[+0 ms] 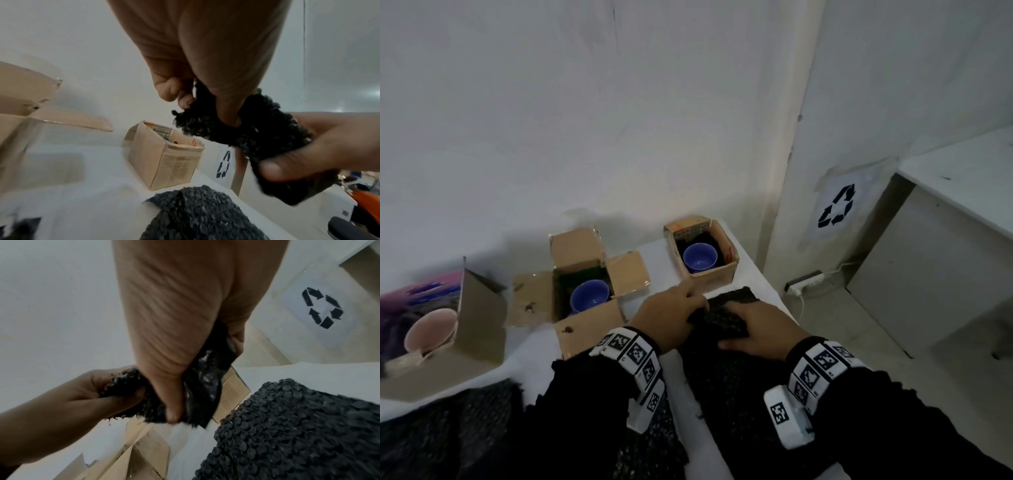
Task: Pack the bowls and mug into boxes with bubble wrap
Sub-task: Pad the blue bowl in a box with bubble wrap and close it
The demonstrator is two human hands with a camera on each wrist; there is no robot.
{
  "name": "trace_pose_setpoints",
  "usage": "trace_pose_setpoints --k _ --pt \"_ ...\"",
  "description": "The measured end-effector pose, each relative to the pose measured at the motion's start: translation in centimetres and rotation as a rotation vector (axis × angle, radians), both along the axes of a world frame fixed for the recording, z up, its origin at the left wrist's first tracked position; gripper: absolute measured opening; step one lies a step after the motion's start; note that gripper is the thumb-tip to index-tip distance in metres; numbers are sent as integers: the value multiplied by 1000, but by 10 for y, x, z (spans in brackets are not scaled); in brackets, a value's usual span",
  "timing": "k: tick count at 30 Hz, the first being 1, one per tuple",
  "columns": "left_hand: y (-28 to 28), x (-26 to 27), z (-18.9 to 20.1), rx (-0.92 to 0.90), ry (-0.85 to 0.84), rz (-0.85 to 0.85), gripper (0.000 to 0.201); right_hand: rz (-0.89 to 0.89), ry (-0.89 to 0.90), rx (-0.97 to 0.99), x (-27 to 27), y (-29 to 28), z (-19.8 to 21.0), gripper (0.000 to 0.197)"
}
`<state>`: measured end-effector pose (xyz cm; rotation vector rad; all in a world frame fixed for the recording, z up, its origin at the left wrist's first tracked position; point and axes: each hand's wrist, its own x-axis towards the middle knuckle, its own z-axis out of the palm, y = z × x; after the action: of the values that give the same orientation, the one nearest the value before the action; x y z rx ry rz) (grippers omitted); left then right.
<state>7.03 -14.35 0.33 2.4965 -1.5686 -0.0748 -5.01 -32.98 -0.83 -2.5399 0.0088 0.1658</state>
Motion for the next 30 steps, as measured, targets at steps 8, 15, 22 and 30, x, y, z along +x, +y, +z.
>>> trace_pose_setpoints --k 8,15,22,30 --pt "-45 34 24 -253 54 114 25 -104 -67 162 52 -50 3 40" --pt "-69 80 12 -253 74 250 26 -139 -165 28 121 -78 10 59" --pt "-66 79 -32 -33 46 201 44 205 13 -292 165 -77 -4 28" --pt "-69 74 -58 39 -197 228 43 323 -11 -589 168 -77 -17 36"
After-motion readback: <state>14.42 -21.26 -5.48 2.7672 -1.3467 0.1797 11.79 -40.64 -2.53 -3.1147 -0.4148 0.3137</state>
